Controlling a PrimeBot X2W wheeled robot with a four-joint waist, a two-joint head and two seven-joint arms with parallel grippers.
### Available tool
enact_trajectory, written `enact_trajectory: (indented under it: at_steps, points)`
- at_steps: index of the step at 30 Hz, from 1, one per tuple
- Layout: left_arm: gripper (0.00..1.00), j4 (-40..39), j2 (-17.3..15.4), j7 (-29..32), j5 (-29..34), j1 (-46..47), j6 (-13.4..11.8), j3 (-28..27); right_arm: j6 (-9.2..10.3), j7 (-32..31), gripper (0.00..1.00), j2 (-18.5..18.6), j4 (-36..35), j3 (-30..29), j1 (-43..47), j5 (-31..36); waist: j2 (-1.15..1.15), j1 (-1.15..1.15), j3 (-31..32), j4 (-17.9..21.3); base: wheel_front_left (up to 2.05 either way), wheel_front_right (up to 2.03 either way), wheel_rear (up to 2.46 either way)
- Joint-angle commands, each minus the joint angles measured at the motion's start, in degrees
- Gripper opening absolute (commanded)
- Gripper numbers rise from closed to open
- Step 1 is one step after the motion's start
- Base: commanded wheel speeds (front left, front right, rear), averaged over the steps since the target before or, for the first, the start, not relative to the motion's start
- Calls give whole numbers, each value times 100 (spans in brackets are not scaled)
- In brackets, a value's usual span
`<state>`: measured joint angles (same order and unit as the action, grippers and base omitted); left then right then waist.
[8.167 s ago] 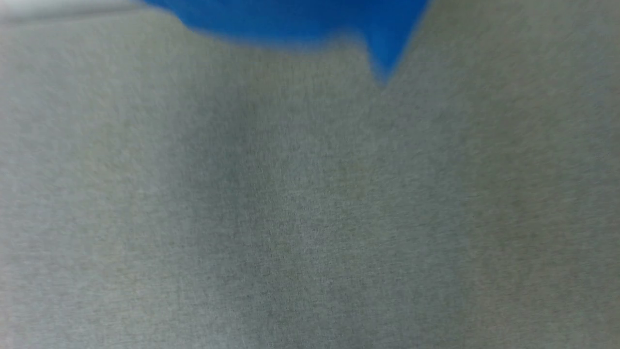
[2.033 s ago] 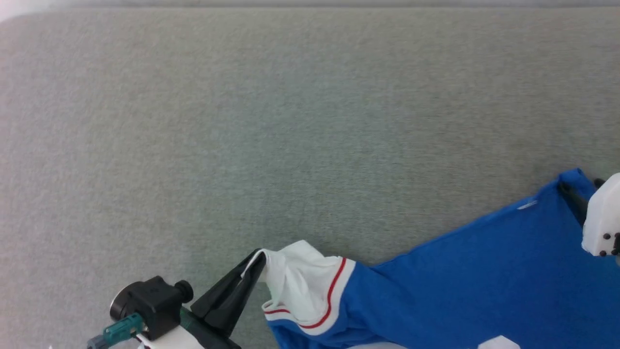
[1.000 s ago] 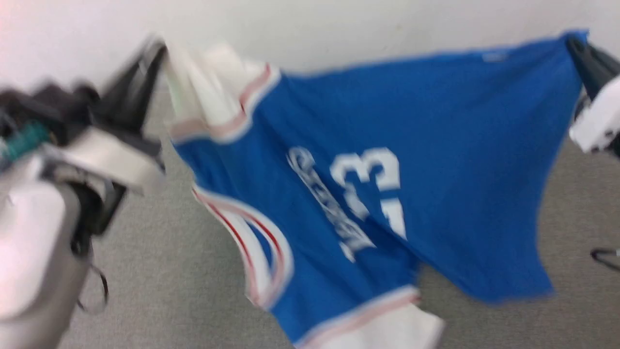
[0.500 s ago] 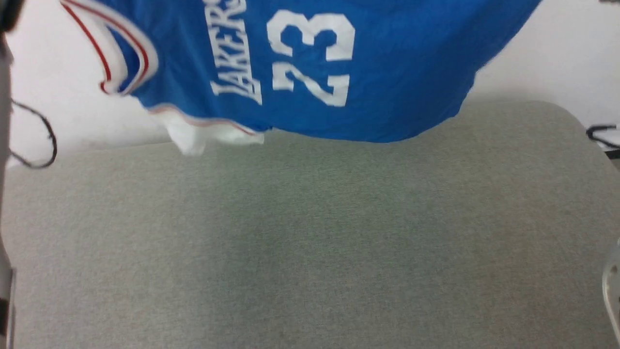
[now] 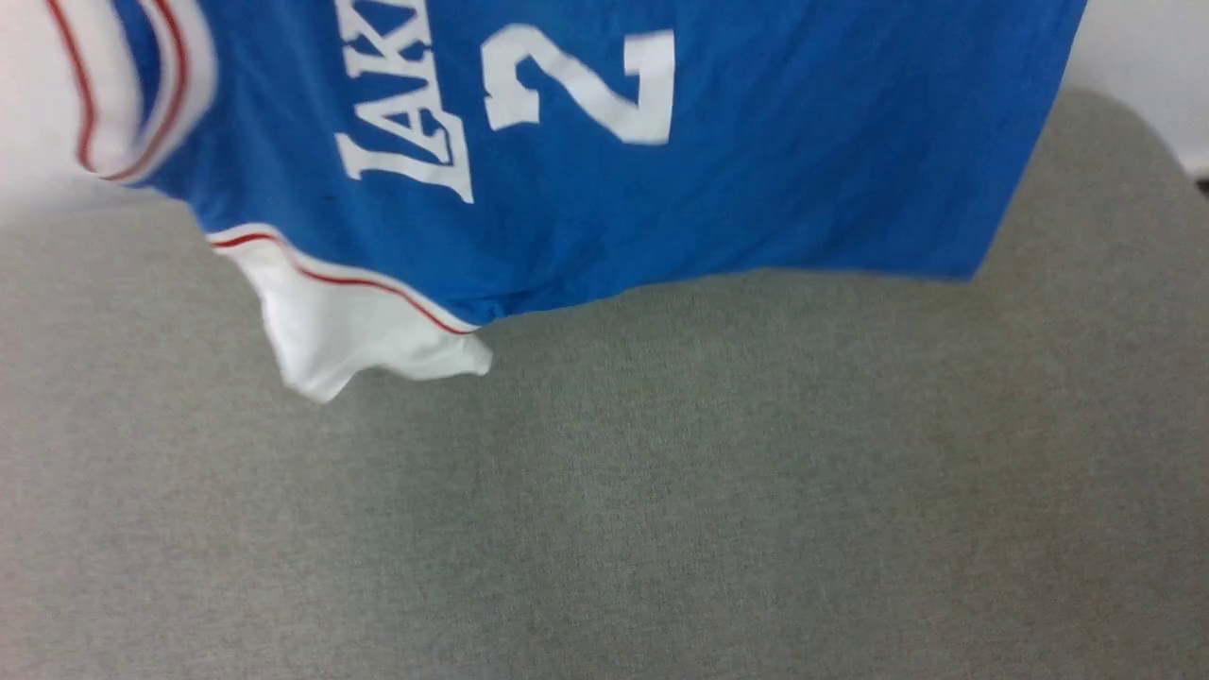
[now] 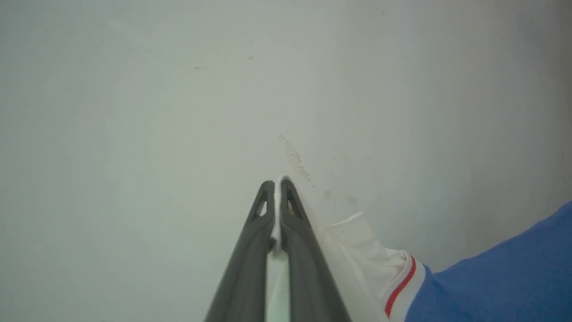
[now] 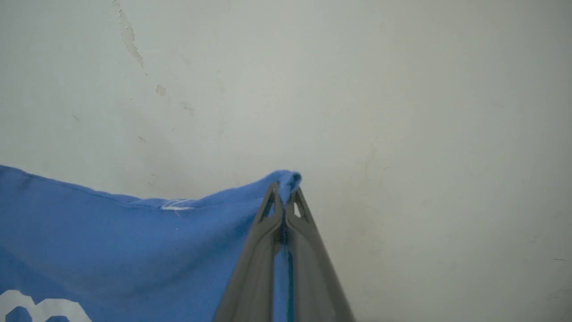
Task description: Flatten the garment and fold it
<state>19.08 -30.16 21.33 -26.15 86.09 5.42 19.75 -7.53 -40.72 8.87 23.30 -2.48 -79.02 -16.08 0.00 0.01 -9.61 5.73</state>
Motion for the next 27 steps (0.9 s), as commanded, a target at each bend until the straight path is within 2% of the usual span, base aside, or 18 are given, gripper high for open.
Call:
enact_trajectory:
  at_steps: [1, 8, 12, 16, 21, 27]
  points:
    - [0, 33, -7, -66, 82, 119, -30, 17, 4, 60, 0, -19, 27, -16, -106, 71, 0, -1, -889, 117, 0, 0, 0]
    - [0, 483, 273, -1610, 524, 1152, -305, -130, 4, 969, 0, -120, 387, 82, -963, 713, 0, -1, -1869, 240, 0, 0, 0]
    - [0, 731, 387, -2201, 726, 1709, -228, -22, 4, 1453, 0, -178, 613, -27, -1357, 1003, 0, -1, -2338, 188, 0, 0, 0]
    - [0, 945, 371, -2764, 958, 2099, -285, 19, 4, 1838, 0, -129, 767, 47, -1607, 1219, 0, -1, -2793, 103, 0, 0, 0]
    - [0, 1137, 285, -3417, 1115, 2042, -275, 71, 4, 2323, 0, 54, 971, 162, -1634, 1383, 0, -1, -3141, -43, 0, 0, 0]
    - [0, 1134, 180, -3614, 1056, 1361, -209, 12, 4, 2756, 0, 286, 1254, 537, -1445, 1266, 0, -1, -3216, -188, 0, 0, 0]
